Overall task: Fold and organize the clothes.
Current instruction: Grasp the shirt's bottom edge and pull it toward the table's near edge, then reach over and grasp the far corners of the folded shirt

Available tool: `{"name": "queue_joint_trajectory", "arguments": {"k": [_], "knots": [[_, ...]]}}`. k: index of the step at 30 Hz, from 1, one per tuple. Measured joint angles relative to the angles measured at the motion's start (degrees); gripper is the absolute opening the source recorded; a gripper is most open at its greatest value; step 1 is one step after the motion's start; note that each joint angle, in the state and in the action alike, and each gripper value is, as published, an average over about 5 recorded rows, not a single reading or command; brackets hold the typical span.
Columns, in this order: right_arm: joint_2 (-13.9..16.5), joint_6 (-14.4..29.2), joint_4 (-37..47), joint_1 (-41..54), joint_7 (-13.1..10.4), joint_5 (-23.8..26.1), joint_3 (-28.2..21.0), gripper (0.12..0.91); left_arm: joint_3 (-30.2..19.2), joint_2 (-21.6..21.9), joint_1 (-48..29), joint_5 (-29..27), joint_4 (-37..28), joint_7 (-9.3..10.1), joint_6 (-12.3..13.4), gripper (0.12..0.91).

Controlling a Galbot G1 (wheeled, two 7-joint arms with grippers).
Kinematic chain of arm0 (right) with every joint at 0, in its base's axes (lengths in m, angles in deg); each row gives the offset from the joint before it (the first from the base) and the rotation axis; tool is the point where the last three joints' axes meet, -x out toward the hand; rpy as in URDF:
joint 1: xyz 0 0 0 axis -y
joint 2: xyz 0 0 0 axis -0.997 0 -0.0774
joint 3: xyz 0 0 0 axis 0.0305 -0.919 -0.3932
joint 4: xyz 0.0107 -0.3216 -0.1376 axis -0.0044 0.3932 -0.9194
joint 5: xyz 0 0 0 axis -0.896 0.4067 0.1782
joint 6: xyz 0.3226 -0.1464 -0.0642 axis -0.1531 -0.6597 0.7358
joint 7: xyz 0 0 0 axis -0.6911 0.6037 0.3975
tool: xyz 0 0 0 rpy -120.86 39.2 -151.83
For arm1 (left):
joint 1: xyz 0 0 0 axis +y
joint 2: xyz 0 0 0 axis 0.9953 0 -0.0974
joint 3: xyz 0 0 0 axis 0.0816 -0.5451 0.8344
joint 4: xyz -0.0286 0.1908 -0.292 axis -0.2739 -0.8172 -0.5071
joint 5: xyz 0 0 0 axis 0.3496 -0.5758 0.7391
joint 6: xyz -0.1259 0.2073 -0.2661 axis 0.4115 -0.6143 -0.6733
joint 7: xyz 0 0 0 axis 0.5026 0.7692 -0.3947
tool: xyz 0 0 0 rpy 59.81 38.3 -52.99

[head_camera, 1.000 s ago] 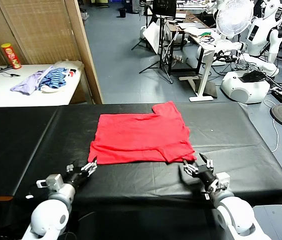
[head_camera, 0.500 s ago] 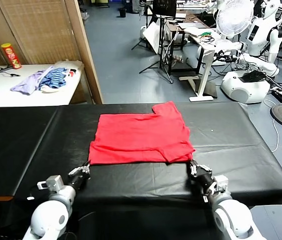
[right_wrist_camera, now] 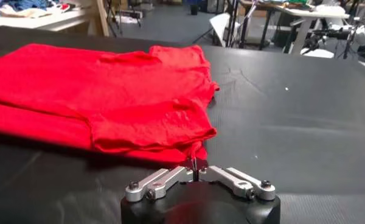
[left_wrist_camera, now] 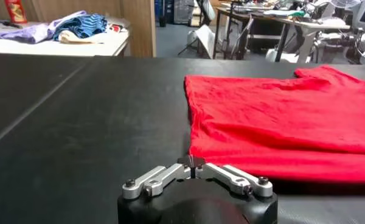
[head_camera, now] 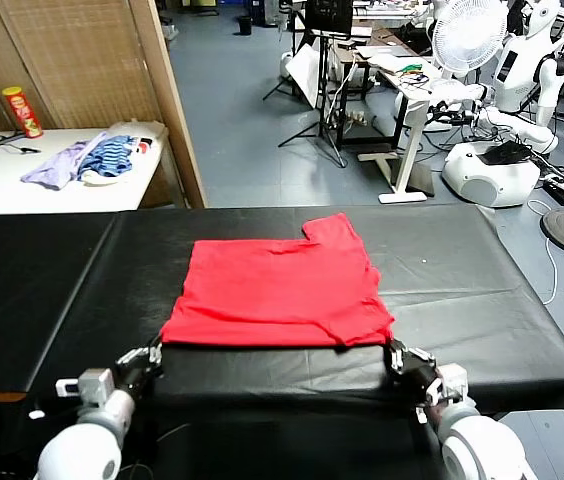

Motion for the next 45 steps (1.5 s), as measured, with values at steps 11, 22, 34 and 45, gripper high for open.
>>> {"name": "queue_joint_trajectory", "arguments": {"k": [11, 22, 34, 45], "knots": [[2.1, -2.6, -6.1, 3.8, -3.0, -6.0, 3.2, 0.797, 4.7, 2.2, 4.6, 5.5, 8.0, 4.67, -8.5, 0.692], [0.2, -0.4, 14.8, 30.8, -3.7, -5.3, -6.0, 0.798, 1.0, 6.2, -15.5, 18.0, -0.7, 5.88, -7.4, 0.798], [-4.9, 0.8, 43.7, 55.6, -1.9, -6.2, -17.5, 0.798, -13.3, 5.8, -44.6, 21.0, -27.5, 5.60, -9.0, 0.798], [-10.6, 1.8, 59.9, 65.6, 0.6, -7.0, -22.2, 0.798, -21.1, 4.2, -57.4, 20.5, -42.7, 2.56, -11.4, 0.798]]}}
